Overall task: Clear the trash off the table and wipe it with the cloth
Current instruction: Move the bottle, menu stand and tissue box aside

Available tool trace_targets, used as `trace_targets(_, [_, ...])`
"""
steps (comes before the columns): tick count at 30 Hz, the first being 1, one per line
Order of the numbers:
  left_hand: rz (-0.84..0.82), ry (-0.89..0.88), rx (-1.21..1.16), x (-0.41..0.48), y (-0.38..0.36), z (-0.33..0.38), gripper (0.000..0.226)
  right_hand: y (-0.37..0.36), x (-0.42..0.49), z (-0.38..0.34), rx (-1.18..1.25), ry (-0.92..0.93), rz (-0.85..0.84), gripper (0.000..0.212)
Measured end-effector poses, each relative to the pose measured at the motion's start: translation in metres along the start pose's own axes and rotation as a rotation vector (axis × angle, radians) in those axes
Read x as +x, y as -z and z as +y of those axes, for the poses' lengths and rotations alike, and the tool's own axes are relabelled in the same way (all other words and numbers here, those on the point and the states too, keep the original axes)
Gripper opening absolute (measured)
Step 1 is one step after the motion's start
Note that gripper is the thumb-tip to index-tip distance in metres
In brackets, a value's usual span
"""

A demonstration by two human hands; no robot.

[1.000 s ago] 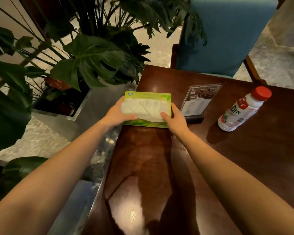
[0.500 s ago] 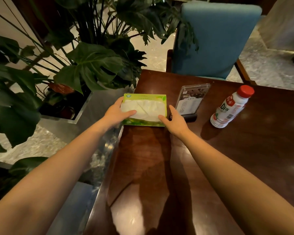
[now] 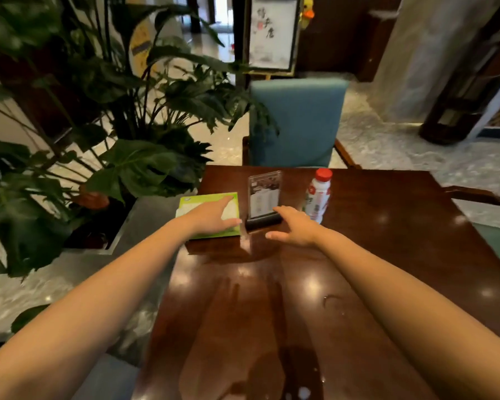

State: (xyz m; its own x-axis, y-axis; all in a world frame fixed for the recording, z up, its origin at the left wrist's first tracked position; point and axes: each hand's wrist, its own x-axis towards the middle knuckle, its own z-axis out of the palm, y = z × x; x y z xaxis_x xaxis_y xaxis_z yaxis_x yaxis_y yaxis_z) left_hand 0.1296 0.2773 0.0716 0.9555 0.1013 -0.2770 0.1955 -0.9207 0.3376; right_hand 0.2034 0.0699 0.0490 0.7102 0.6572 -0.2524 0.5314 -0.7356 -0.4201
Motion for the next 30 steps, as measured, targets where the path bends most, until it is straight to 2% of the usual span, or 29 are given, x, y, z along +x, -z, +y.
trace_targets(8, [-0.085, -0.210, 0.130, -0.015, -0.015, 0.116, 0.076, 0.042, -0.112, 0.062, -0.105, -0.159, 0.006, 0.088])
trace_targets(13, [-0.062, -0.378, 0.184, -0.017, -0.045, 0.191, 0.077, 0.053, -0.194, 0.105, -0.176, -0.307, 0.100, 0.087])
trace_targets(22, [-0.162, -0.650, 0.336, -0.032, -0.137, 0.324, 0.076, 0.017, -0.343, 0.195, -0.241, -0.634, 0.182, 0.088])
trace_targets(30, [-0.281, -0.827, 0.370, -0.060, -0.224, 0.415, 0.075, -0.032, -0.464, 0.242, -0.080, -0.904, 0.243, 0.087])
